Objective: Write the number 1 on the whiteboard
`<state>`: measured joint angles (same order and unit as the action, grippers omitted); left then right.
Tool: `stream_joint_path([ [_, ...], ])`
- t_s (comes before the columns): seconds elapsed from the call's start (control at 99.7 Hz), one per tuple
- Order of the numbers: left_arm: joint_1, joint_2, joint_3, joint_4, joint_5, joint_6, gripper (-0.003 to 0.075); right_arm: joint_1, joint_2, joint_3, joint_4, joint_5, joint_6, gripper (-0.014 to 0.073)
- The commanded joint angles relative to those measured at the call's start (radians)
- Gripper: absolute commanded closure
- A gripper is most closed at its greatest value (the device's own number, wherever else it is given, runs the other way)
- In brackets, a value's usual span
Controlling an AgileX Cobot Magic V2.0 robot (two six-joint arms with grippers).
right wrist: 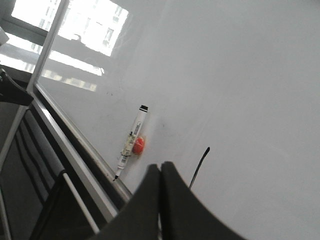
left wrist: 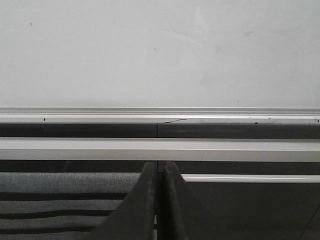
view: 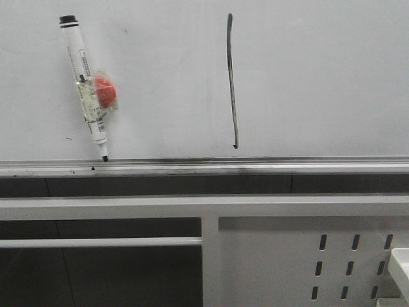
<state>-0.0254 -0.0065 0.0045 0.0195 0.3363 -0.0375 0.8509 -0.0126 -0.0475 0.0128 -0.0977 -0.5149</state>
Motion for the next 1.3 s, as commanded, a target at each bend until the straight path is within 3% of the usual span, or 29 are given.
stream_joint_path([
  [0.0,-0.007,-0.022,0.034,-0.008,-0.054,0.002,0.074,-0.008,-0.014,-0.023,-0.033,-0.103,-0.049,0.0663],
  [0.12,-0.007,-0.022,0.034,-0.008,-0.054,0.002,0.074,-0.008,-0.014,-0.003,-0.02,-0.145,-0.047,0.0663],
  [0.231,-0.007,-0.022,0.034,-0.008,-0.054,0.002,0.074,-0.015,-0.017,0.076,0.11,-0.286,0.047,0.0663],
  [0.271,-0.007,-0.022,0.034,-0.008,-0.054,0.002,0.074,-0.034,-0.017,0.068,0.161,-0.182,0.095,0.0663],
  [0.391,-0.007,-0.022,0.034,-0.008,-0.054,0.002,0.074,-0.11,-0.017,0.07,0.185,-0.051,0.101,0.0663],
  [0.512,-0.007,-0.022,0.034,-0.008,-0.054,0.002,0.074,-0.248,-0.017,0.07,0.192,0.004,0.216,0.0663],
  [0.612,-0.007,-0.022,0.034,-0.008,-0.054,0.002,0.074,-0.421,-0.017,0.07,0.192,0.016,0.301,0.0663],
  [0.903,-0.007,-0.022,0.034,-0.008,-0.054,0.002,0.074,-0.861,-0.017,0.07,0.186,0.245,0.377,0.0663],
  [1.154,-0.007,-0.022,0.034,-0.008,-0.054,0.002,0.074,-0.9,-0.018,0.07,0.152,0.405,0.377,0.0663],
  [1.294,-0.007,-0.022,0.034,-0.008,-0.054,0.002,0.074,-0.9,-0.018,0.07,0.154,0.403,0.379,0.0663],
])
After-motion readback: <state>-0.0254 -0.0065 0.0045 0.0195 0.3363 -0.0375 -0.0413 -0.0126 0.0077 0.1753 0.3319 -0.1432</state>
